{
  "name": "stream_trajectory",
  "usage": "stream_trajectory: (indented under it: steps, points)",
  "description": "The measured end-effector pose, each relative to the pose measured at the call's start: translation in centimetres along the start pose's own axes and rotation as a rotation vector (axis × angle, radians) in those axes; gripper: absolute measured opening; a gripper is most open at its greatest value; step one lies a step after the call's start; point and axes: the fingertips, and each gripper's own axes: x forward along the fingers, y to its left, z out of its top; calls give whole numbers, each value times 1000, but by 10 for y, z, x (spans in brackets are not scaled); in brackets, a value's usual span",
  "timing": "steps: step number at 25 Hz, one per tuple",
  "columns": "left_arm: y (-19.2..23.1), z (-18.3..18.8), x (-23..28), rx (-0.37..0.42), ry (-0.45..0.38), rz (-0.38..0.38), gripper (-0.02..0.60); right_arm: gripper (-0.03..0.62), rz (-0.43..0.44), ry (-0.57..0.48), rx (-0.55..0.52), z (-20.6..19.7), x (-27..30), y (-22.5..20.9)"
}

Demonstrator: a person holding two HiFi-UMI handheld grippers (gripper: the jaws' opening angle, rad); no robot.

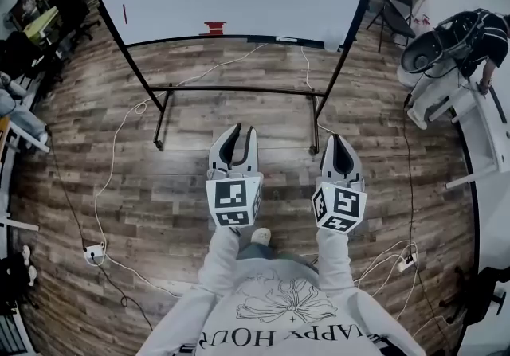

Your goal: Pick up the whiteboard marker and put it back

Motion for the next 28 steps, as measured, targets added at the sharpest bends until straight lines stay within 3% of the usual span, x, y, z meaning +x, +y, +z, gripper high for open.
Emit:
stream_trajectory:
  steps: [13,28]
  points:
    - [16,-17,111,-4,69,-31,97,6,-8,51,19,-19,99,-25]
    - [12,1,310,17,80,10,97,6,19,11,31,2,285,-120]
